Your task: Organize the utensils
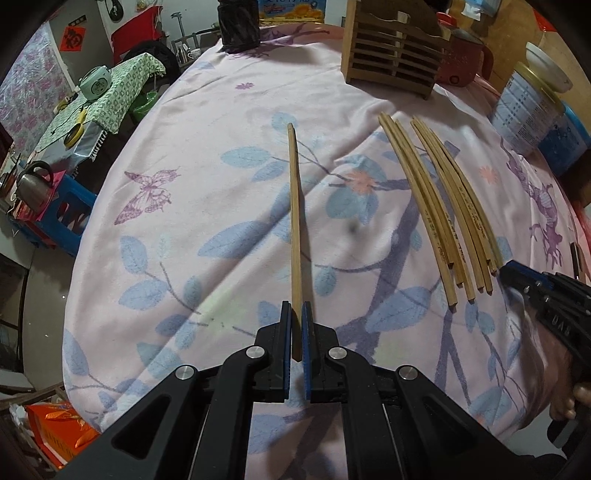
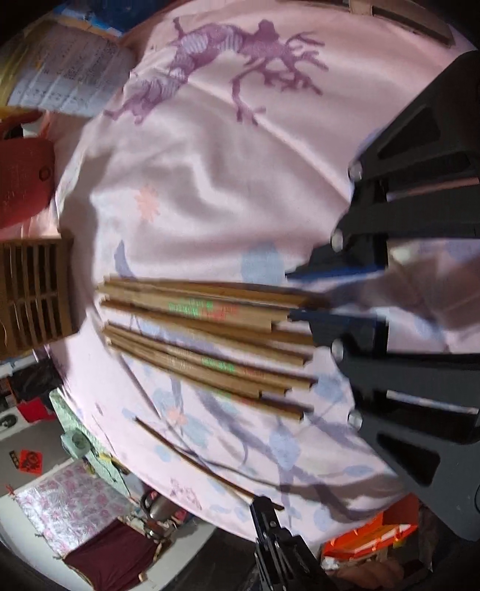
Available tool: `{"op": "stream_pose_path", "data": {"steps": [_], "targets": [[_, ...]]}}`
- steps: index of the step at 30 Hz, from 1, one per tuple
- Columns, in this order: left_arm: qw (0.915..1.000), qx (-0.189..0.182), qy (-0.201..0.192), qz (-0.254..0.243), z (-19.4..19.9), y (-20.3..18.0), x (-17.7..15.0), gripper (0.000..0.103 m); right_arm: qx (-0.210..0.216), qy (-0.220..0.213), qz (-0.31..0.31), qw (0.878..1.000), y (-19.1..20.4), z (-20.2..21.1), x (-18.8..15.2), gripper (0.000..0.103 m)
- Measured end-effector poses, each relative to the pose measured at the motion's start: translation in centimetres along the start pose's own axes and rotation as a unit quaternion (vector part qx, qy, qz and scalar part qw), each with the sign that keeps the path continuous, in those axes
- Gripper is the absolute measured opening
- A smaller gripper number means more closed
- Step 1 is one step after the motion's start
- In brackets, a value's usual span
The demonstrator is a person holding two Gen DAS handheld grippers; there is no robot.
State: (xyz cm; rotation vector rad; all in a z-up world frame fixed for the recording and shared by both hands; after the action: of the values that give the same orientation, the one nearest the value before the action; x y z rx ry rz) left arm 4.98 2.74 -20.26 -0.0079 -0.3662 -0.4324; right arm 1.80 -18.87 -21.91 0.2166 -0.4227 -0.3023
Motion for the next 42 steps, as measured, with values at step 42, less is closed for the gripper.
{"op": "stream_pose_path", "data": {"steps": [42], "targets": [[0.9858,-0.033,-0.161,-0.031,11.6,2.4,9.7,0.006,-0.002,-0.235,-0.008,0.972,3.4,16.5,7.1,0.007]]}}
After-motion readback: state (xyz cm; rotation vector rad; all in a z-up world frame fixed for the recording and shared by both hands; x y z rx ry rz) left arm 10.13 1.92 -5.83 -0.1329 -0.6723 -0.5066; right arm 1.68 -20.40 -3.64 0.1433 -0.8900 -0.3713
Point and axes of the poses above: each gripper's, at about its wrist camera, not at the fingertips, and z roughly against the way its jaws point, y to its left, x to its top, the point moved 9 cm from there along -z, roughly the way its jaws point, and after that the axes turned 14 degrees about -z, right-handed, at the moved point
